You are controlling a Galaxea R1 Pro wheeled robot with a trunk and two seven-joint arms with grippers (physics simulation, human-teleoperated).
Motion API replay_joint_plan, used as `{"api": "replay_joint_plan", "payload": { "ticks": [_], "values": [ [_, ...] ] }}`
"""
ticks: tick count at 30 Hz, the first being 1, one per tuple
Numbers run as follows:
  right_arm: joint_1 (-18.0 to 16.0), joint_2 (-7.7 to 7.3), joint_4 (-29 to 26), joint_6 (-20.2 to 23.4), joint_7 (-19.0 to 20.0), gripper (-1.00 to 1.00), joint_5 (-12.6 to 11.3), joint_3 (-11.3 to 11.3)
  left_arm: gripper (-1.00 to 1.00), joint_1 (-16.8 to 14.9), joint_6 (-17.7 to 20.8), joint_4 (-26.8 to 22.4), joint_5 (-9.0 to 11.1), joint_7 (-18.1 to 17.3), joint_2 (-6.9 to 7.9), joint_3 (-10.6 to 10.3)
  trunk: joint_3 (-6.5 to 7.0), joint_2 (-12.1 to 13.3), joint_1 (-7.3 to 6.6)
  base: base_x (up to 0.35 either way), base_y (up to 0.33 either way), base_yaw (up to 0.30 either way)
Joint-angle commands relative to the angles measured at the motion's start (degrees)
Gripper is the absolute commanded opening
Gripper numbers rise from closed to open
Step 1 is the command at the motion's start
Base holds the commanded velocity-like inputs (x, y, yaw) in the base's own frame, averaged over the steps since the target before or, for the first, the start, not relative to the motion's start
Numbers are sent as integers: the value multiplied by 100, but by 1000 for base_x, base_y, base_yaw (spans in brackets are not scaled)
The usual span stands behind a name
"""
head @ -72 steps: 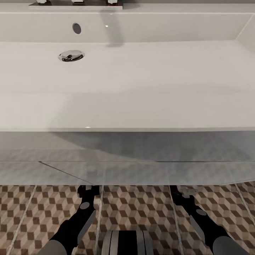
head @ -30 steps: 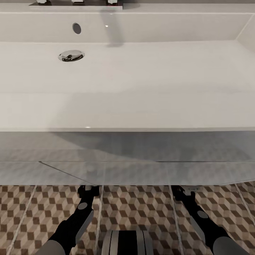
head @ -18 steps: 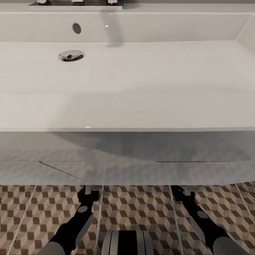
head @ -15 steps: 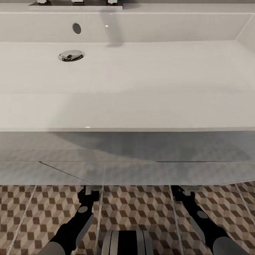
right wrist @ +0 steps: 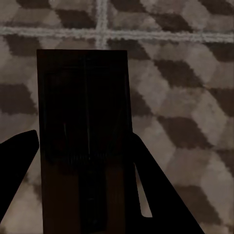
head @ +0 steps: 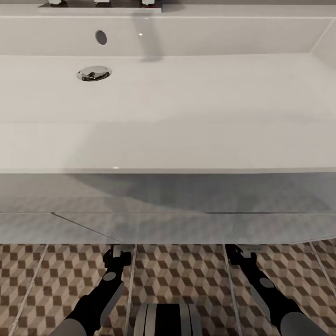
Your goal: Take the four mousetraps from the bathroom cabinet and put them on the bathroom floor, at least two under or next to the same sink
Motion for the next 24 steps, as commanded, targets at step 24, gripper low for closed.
{"api": "replay_joint_plan", "payload": {
  "ticks": [24],
  "values": [
    [41, 8, 12, -800, 4, -100, -23, 5, -100, 0, 1, 4, -27, 13, -1, -8, 0, 0, 0, 0, 0, 0]
  ]
}}
